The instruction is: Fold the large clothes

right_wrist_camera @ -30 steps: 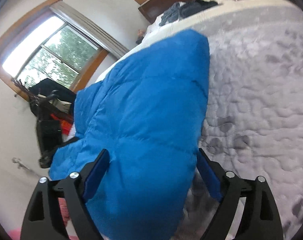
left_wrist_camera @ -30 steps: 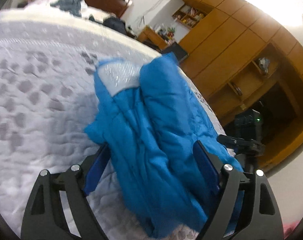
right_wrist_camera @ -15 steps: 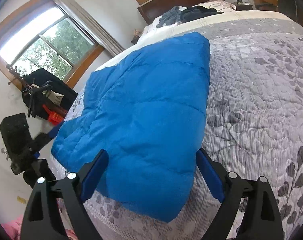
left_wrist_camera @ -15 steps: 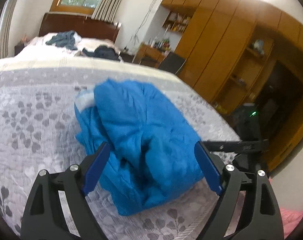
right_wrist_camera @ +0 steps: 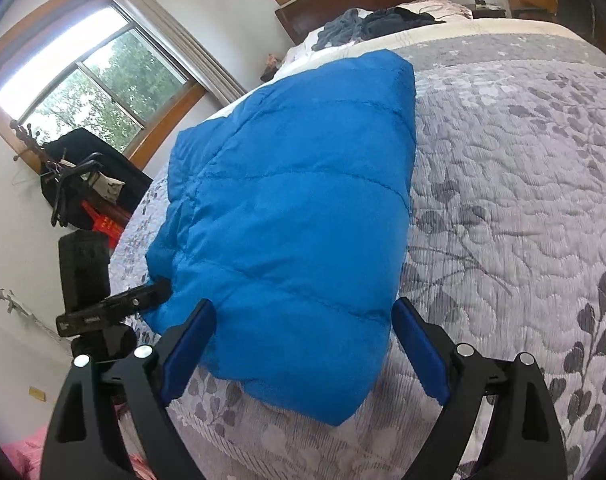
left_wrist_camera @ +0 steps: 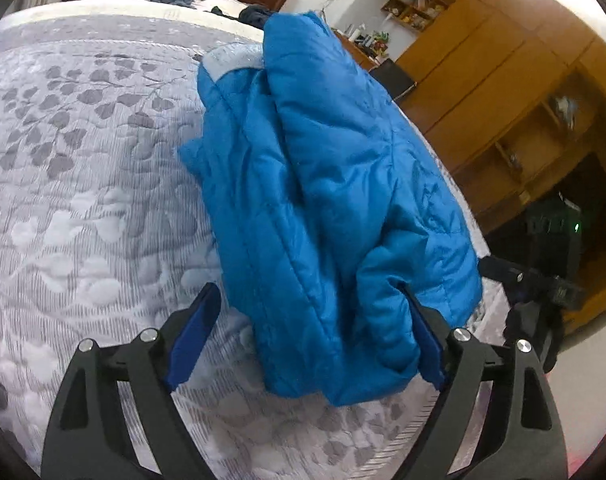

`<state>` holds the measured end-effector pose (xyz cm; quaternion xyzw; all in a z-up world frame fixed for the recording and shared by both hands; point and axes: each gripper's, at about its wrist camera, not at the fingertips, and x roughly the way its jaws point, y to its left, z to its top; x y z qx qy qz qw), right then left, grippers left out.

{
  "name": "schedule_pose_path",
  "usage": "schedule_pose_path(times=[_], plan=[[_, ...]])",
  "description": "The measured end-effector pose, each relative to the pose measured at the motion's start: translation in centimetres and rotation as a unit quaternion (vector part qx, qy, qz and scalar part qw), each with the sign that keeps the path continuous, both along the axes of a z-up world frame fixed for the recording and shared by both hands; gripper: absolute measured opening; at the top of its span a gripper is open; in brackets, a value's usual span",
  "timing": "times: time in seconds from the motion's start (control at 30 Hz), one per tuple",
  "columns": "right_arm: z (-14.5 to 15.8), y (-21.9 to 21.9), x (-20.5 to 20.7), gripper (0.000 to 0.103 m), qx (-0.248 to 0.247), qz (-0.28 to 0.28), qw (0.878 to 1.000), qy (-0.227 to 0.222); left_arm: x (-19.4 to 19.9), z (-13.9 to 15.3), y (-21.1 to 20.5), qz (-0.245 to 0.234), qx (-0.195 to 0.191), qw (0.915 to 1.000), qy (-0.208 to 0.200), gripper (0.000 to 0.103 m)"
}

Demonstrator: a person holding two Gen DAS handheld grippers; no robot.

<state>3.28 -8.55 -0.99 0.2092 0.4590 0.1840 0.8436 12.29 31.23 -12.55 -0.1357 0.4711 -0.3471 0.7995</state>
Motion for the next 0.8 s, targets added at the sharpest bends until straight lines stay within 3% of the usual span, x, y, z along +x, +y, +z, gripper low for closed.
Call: schedule_pose_path(times=[0.13, 0.37, 0.67, 0.8], plan=[[1.2, 0.2, -1.4, 0.1, -0.054, -0.024, 0.998, -0.013, -2.0, 2.2, 0.4, 0.015, 0.014, 0.9992, -0.033, 0.084], [3.3, 2.2, -4.0, 0.099, -0.165, -0.052, 0.984, -0.034, -5.4, 5.3, 1.0, 0.058, 0.057, 0.9951, -0.057, 0.094], [5.2, 2.8, -6.6, 0.099, -0.194, -0.109, 0.973, -0.064, -9.1, 8.2, 0.1, 0.102, 0.129, 0.9817, -0.095, 0.097], [5.5, 3.3, -7.3, 0.099, -0.196, -0.1, 0.973, -0.064, -10.3, 8.5, 0.0, 0.117, 0.149, 0.977, -0.099, 0.097]])
